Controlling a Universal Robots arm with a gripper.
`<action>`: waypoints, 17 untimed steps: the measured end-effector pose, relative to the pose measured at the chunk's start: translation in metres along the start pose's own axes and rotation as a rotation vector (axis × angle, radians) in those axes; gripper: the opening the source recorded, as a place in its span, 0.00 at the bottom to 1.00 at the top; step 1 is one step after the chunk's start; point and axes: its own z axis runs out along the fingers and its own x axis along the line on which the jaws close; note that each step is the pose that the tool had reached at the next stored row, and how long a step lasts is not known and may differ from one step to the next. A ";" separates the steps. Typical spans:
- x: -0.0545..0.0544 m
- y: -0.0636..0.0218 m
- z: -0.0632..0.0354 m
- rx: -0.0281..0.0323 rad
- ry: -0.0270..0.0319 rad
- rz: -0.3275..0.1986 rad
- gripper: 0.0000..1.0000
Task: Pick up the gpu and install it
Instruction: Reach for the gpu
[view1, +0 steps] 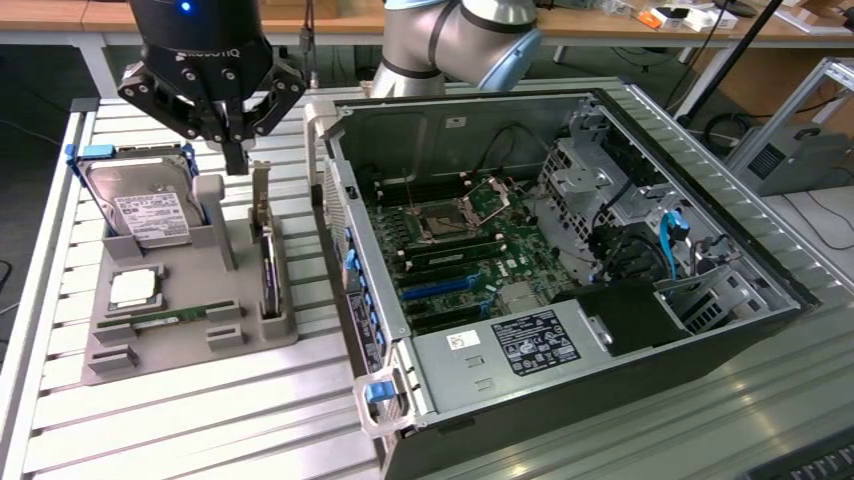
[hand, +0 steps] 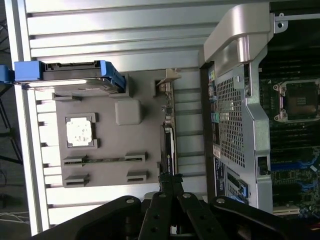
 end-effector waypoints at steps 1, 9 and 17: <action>0.001 -0.0001 0.0000 0.0000 0.0000 0.000 0.11; 0.004 -0.0003 -0.0001 0.0002 0.0000 0.000 0.11; 0.009 -0.0007 -0.0002 0.0003 0.0000 0.000 0.11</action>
